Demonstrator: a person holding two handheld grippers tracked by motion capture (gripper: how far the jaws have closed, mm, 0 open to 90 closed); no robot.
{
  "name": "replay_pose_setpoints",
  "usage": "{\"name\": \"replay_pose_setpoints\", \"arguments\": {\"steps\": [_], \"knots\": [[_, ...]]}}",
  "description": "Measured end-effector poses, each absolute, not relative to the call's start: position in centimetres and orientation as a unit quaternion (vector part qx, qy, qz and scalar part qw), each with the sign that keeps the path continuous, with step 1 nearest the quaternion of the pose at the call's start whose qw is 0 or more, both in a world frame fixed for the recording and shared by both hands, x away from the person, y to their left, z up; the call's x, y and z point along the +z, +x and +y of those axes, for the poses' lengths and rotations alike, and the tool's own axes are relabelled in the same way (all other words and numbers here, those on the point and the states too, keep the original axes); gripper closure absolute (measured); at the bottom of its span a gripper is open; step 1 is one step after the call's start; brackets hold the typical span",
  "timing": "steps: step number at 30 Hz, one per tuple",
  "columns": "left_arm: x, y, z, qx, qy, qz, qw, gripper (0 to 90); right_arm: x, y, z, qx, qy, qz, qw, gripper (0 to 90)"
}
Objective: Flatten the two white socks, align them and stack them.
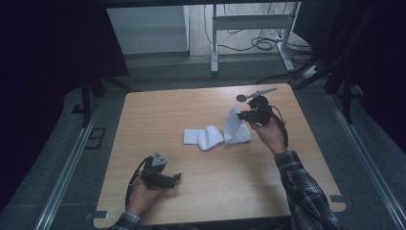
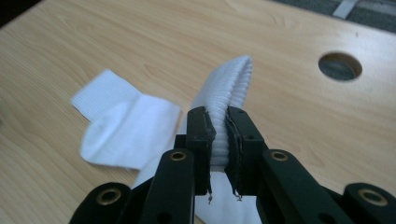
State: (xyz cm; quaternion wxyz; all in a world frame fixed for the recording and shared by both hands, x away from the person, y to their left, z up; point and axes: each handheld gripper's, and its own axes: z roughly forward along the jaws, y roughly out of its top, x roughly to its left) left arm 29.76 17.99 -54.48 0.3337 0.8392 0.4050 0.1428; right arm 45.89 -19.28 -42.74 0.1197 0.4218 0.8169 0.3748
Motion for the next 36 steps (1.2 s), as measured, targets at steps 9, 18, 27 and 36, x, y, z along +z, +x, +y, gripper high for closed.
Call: {"name": "replay_pose_setpoints", "arguments": {"steps": [9, 18, 27, 36], "knots": [[-54.5, 29.8, 18.0, 0.144, 0.839, 0.405, 0.334, 9.9, -37.3, 45.2, -17.2, 0.418, 0.392, 0.807, 0.144, 78.9], [-54.5, 29.8, 18.0, 0.144, 0.839, 0.404, 0.334, 9.9, -32.5, 43.9, -18.4, 0.449, 0.383, 0.788, 0.175, 78.6], [-54.5, 29.8, 18.0, 0.143, 0.839, 0.405, 0.334, 9.9, -37.5, 45.0, -23.0, 0.409, 0.433, 0.787, 0.161, 78.3], [-54.5, 29.8, 17.9, 0.145, 0.837, 0.409, 0.333, 9.9, -41.5, 44.6, -27.8, 0.378, 0.476, 0.778, 0.156, 78.0]]}}
